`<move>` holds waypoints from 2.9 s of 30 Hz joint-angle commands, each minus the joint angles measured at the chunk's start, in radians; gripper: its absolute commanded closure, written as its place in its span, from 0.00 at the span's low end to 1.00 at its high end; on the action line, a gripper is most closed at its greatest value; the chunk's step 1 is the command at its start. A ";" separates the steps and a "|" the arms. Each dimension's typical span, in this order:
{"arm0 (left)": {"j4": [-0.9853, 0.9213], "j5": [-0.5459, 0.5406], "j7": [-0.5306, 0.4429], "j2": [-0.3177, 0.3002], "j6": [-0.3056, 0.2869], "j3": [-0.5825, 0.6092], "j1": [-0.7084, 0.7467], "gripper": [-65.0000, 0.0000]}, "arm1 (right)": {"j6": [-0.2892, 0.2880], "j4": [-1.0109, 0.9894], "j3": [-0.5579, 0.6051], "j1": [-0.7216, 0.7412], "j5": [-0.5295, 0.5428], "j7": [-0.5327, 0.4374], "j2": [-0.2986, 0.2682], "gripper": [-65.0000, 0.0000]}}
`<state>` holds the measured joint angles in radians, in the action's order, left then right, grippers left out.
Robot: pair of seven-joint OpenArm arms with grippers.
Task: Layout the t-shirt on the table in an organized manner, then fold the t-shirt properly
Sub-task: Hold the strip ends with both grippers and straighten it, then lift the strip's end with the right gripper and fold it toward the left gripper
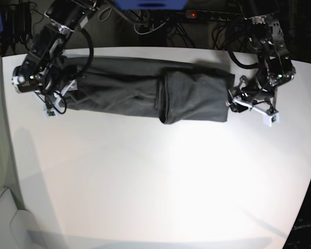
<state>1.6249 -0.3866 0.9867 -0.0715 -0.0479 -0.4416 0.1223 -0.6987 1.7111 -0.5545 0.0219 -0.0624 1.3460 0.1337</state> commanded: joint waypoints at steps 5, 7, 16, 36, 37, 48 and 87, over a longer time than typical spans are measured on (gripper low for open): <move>0.024 -0.010 -0.009 -0.009 0.000 -0.003 0.004 0.42 | 0.001 -0.012 0.003 -0.004 0.000 -0.024 -0.001 0.36; 0.024 -0.010 -0.009 -0.009 0.000 -0.003 0.007 0.42 | 0.001 -0.038 0.003 -0.006 0.000 -0.027 -0.001 0.36; 0.027 -0.010 -0.010 -0.009 0.000 -0.004 0.023 0.42 | 0.001 -0.104 0.006 -0.013 0.002 -0.063 0.002 0.45; 0.015 -0.010 -0.015 -0.038 0.000 -0.004 0.023 0.42 | 0.001 0.200 0.201 -0.033 0.002 -0.024 0.013 1.00; 0.015 -0.010 -0.013 -0.038 0.000 -0.004 0.023 0.42 | 0.001 0.238 0.235 -0.040 0.002 -0.024 0.013 1.00; 0.015 -0.008 -0.009 -0.040 0.001 -0.004 0.023 0.42 | 0.001 0.309 0.534 -0.056 0.002 -0.024 0.016 1.00; 0.015 -0.114 0.041 -0.064 0.007 -0.153 0.052 1.00 | 0.001 0.306 0.578 -0.056 0.000 -0.026 0.022 1.00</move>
<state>1.6230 -0.4908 1.0355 -0.1223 -0.0437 -0.5922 0.1867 -0.6987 2.0010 0.0193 -0.0456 -0.0734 1.3354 0.1486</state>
